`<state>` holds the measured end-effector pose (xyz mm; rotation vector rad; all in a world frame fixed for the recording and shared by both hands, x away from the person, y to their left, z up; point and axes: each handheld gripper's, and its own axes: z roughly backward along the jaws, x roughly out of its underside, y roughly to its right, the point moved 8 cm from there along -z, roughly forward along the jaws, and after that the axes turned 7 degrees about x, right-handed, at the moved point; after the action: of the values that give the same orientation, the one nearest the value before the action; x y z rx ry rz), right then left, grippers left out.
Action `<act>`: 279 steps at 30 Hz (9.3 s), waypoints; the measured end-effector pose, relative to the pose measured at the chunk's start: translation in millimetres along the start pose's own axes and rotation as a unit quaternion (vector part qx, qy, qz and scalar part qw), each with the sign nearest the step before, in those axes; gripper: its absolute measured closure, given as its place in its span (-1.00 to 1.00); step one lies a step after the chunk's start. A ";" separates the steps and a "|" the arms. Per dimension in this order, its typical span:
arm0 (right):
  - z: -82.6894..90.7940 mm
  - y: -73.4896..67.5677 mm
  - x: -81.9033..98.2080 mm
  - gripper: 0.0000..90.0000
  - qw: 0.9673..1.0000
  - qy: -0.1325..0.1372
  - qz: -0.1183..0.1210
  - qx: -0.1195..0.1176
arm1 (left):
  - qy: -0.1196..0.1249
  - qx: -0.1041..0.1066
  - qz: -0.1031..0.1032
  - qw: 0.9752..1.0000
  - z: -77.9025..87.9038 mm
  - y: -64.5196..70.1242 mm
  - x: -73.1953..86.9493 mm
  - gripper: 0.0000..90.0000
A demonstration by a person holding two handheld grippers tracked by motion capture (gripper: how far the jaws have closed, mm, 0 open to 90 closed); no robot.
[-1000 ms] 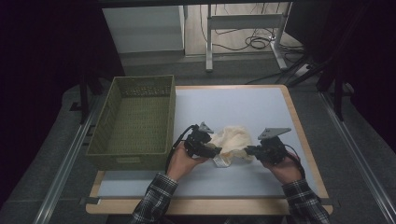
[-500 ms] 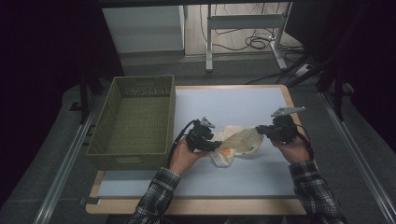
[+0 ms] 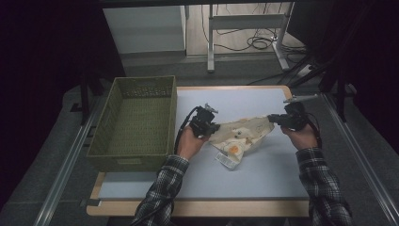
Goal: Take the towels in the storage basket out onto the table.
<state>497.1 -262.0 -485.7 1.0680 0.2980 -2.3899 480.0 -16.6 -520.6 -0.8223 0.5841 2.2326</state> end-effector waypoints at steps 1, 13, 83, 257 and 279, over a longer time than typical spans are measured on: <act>-2.7 2.7 -1.6 0.89 1.000 0.000 -0.001 0.003 | 0.002 -0.007 0.004 1.000 -1.1 -3.6 -3.8 0.87; -14.2 17.5 17.5 0.60 1.000 -0.023 -0.009 0.019 | 0.004 -0.078 0.044 0.996 -13.7 -26.9 -4.7 -0.10; 24.3 -33.4 100.3 0.66 0.997 -0.038 0.055 -0.038 | 0.047 0.005 0.051 0.998 4.4 25.6 56.1 0.13; -85.6 39.3 39.4 0.83 0.998 -0.038 -0.002 0.050 | 0.043 -0.094 0.053 0.993 -37.7 -49.0 53.0 0.89; -56.5 24.0 39.7 0.94 0.998 -0.010 0.028 0.049 | 0.096 -0.125 0.034 0.987 -12.9 -35.2 43.8 0.92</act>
<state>523.2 -274.5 -552.9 1.0810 0.1439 -2.3833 485.5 18.4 -565.9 -1.1714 0.4308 2.3342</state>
